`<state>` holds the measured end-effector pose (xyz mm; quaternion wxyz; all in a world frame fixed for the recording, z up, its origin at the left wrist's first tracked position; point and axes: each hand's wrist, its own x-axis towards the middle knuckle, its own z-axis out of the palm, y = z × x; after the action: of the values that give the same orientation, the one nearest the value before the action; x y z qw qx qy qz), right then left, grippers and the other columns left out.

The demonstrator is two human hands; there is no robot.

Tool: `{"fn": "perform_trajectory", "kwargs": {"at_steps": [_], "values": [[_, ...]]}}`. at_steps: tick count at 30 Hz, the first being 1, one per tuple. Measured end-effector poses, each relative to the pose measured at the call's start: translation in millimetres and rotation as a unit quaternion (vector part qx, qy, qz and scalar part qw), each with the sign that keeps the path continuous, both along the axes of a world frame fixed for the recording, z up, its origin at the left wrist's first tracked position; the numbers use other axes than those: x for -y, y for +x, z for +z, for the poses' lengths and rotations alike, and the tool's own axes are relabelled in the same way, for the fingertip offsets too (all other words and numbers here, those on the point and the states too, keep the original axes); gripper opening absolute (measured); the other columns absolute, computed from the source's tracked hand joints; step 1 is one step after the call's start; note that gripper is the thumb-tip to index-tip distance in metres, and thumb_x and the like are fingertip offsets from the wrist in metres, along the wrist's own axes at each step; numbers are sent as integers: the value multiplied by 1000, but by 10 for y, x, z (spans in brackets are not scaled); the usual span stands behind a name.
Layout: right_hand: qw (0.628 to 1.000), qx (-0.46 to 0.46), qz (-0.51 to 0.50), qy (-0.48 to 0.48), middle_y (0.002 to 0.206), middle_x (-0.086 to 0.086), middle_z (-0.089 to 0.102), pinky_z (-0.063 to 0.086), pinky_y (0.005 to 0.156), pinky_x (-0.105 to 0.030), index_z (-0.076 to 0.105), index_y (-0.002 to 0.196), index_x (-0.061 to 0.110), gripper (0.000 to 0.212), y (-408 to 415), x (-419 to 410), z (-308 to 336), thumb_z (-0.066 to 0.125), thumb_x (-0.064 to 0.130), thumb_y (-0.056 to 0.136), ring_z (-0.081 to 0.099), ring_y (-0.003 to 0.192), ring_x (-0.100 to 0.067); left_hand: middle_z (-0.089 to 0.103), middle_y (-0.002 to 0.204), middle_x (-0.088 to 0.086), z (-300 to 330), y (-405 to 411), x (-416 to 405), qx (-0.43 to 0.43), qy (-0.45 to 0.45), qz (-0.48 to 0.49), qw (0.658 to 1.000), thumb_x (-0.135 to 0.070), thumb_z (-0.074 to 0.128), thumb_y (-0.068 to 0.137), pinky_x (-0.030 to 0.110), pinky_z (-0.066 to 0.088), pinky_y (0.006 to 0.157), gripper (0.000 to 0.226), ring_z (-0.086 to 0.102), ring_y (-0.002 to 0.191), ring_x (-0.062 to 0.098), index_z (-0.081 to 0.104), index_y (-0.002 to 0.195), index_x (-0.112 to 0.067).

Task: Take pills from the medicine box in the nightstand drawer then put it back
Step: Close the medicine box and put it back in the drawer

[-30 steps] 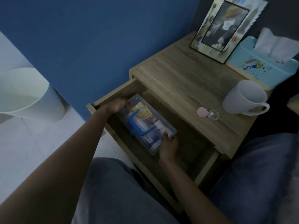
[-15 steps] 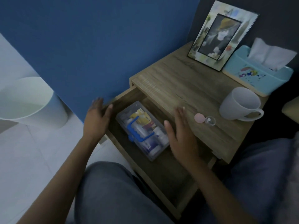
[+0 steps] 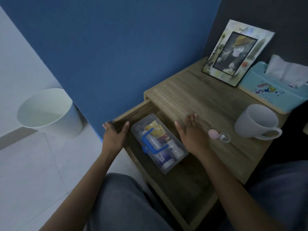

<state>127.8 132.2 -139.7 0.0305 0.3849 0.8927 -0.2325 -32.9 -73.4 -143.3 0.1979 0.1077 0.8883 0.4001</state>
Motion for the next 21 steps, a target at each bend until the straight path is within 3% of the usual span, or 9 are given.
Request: {"fn": "perform_trajectory", "kwargs": {"at_steps": [7,11,15,17,21], "values": [[1000,-7,1,2,166,-3,-1,2,122,-37,5,157,14,86,15,-6,-26,10,68,90,-6,153,-15,28,155,15,-49,-51,-252,33,62,-29,997,-65,48,82,42,39,103,86,41,132,37,21,144,-11],[1000,-6,4,5,166,-3,-1,3,122,-38,4,157,14,89,16,-5,-34,8,70,87,-6,153,-16,30,155,13,-102,-79,-452,85,106,-32,990,-67,44,83,46,32,111,89,37,137,35,18,150,-15],[1000,-19,2,10,166,-4,0,0,120,-34,4,156,13,89,13,1,-46,8,70,89,-5,153,-16,42,149,8,-107,-83,-640,112,176,-42,977,-58,43,89,33,31,102,69,39,136,28,33,146,-20],[1000,-22,2,21,166,-4,0,-1,119,-31,5,157,12,87,21,16,-51,9,69,90,-5,153,-16,42,150,7,-111,-84,-735,126,187,-54,973,-58,40,91,35,29,106,64,37,138,26,39,144,-20],[999,-19,-1,31,166,-5,2,-1,121,-31,6,157,10,84,13,37,-44,15,65,93,-4,153,-16,44,149,8,-146,1,-900,151,162,-68,973,-72,31,85,38,27,113,82,39,138,24,45,141,-14]]}}
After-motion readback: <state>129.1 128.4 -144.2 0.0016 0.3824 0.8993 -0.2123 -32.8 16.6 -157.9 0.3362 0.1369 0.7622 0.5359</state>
